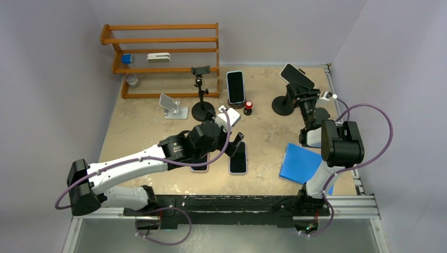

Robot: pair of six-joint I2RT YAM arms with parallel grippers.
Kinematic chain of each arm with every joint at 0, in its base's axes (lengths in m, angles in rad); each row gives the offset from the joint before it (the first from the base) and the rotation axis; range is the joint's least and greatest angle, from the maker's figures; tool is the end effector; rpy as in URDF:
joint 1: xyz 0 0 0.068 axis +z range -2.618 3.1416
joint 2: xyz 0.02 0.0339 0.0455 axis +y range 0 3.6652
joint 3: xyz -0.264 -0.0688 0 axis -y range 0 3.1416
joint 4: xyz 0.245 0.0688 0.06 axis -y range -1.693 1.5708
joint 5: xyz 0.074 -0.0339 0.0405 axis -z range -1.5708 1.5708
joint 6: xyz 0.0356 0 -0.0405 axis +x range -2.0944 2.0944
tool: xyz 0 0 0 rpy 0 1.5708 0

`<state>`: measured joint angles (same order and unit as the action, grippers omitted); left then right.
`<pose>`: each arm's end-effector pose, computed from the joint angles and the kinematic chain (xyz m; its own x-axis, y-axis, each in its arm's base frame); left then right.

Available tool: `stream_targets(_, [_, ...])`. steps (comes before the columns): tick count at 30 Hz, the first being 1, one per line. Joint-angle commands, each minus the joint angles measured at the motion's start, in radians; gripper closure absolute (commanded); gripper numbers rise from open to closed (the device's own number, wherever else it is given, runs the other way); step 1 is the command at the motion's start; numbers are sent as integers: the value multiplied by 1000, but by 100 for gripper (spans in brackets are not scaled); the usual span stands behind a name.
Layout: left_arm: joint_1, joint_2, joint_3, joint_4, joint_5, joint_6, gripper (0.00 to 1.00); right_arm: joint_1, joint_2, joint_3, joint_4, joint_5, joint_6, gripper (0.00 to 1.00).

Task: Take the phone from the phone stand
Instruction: Pick up the phone stand with the phone at the center of the board.

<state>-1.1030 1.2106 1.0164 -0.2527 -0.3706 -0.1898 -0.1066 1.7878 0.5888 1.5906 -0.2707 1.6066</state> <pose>0.1358 -0.2402 0.3258 -0.3206 0.2445 -0.9151 0.6356 0.7718 -0.0164 0.3210 -0.0248 0.2062 -0.1567 0.9852 -0.0689 -0.3741 0.0053 0.9274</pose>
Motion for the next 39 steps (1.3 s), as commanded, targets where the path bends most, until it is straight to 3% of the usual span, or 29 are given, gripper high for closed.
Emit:
stream_targets(1, [-9,-5,11,27,-5,3,0,10,11,30,233,14,7,51])
stream_targets(12, [-9,-5,14,25,3,0,0,15,-5,9,274,8,17,84])
stream_targets(15, [-9,-4,16,23,4,-2,0,17,-26,-11,302,8,40,100])
stream_targets(23, [-9,-8,16,24,9,-5,0,49,-143,-65,310,23,58,100])
stream_targets(39, [-12,-7,17,23,33,-16,1,151,-434,-220,111,92,1,100])
